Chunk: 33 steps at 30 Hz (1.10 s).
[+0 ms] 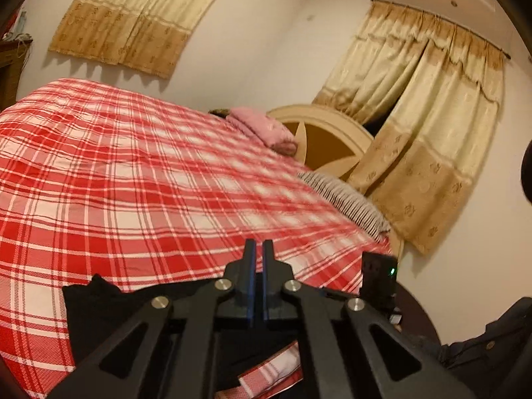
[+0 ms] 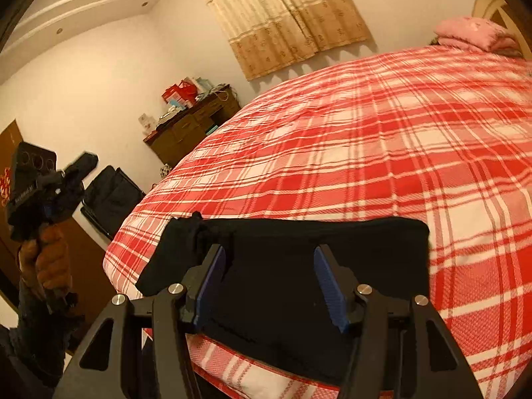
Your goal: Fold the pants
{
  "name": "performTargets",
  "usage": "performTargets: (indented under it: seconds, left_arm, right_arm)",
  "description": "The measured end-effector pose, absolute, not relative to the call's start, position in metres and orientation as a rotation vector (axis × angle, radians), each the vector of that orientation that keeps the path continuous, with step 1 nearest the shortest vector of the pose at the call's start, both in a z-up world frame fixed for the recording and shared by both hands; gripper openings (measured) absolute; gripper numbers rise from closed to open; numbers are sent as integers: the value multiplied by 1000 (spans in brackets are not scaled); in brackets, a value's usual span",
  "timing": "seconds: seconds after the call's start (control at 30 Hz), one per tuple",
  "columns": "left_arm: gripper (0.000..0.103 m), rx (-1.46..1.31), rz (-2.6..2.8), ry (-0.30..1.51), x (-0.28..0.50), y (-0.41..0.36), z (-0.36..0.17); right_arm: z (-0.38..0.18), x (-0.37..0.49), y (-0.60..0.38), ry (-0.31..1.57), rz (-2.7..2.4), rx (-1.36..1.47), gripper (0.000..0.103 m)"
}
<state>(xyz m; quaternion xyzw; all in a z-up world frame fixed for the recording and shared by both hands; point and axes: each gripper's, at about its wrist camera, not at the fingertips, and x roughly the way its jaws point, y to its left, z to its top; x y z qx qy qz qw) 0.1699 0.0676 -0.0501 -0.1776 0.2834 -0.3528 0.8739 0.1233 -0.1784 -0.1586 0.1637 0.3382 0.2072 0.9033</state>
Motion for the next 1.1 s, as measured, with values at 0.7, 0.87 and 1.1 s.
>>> performTargets:
  seconds: [0.7, 0.87, 1.1]
  left_arm:
    - [64, -322, -347, 710, 166, 148, -146]
    - [63, -332, -350, 753, 175, 147, -167]
    - [64, -345, -356, 786, 175, 146, -180]
  right_arm:
    - [-219, 156, -65, 1041, 716, 409, 63]
    - [-221, 154, -40, 1072, 747, 365, 56]
    - [-213, 150, -25, 1032, 728, 303, 16]
